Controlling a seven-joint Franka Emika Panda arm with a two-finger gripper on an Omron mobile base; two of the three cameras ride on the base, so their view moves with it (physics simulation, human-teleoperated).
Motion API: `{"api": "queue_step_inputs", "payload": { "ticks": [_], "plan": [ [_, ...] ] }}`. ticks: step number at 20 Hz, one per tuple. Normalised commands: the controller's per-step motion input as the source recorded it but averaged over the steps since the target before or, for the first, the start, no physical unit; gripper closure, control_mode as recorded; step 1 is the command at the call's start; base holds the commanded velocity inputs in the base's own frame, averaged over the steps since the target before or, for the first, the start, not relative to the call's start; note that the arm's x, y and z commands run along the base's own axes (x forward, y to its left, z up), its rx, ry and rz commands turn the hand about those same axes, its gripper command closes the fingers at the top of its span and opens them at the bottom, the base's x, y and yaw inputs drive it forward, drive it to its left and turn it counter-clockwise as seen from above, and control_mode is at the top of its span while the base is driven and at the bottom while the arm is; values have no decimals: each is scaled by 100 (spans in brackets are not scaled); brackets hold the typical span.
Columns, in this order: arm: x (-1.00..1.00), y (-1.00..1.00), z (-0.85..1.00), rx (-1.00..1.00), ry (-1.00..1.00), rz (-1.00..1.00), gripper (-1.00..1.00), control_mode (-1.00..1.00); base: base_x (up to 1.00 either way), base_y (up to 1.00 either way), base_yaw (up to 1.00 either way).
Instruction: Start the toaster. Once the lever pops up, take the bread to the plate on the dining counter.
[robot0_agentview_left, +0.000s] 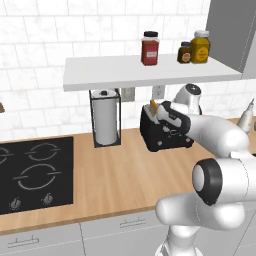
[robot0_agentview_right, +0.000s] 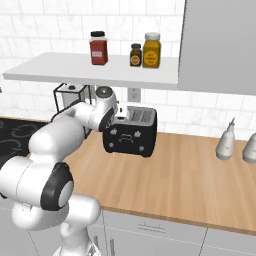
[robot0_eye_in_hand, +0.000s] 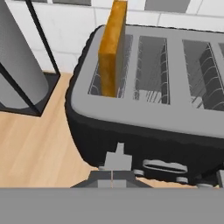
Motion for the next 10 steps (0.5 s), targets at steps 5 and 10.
{"api": "queue_step_inputs", "payload": {
  "ticks": [5,10],
  "plan": [
    [0,-4,-11,0,0,0,100,-100,0,0,0],
    [0,0,-11,0,0,0,100,-100,0,0,0]
  ]
}}
